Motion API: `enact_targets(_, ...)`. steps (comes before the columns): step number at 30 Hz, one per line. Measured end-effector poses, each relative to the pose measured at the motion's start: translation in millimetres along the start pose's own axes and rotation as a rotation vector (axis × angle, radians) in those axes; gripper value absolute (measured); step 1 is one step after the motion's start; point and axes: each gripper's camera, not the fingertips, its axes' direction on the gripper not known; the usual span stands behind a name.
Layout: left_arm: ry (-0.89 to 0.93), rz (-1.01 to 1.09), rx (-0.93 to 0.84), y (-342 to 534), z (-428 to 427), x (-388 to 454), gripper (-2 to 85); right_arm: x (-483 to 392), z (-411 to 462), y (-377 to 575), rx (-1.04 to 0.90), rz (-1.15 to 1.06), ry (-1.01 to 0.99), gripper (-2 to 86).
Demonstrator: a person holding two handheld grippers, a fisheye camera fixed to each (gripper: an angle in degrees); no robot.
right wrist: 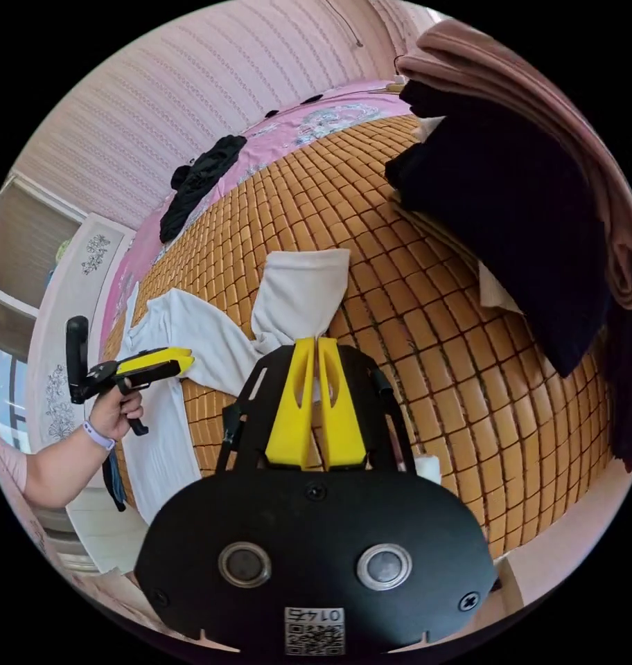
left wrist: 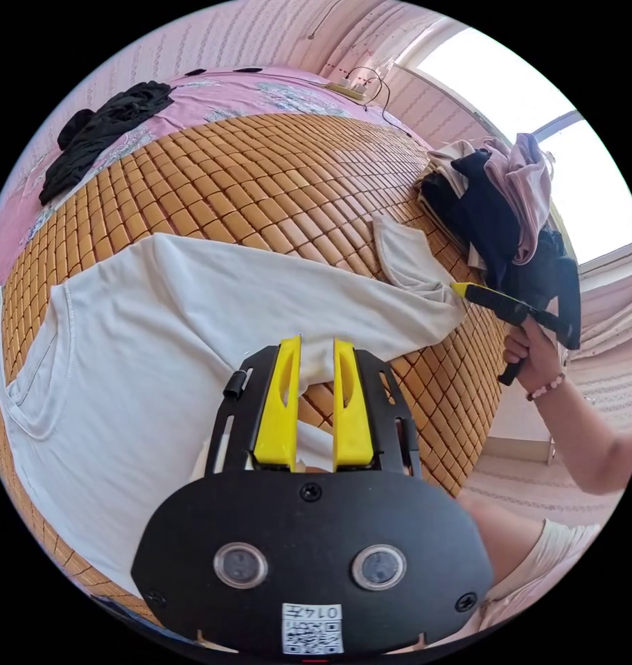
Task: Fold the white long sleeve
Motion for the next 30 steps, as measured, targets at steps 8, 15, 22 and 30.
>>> enact_targets(8, -0.01, 0.048, -0.014, -11, 26, 10, 7.9, 4, -141, 28, 0.315, 0.047, 0.025, 2.3)
enact_targets(15, -0.011, 0.068, 0.02, -28, 35, 26, 7.9, 6, -101, 56, 0.073, -0.041, 0.21, 8.4)
enact_targets(22, -0.046, 0.087, -0.013, -48, 65, 37, 7.8, 28, -54, 70, 0.003, 0.079, 0.357, 5.7)
enact_targets(30, -0.017, 0.07, 0.013, -54, 72, 39, 7.9, 59, -102, 48, -0.024, 0.025, 0.324, 1.6)
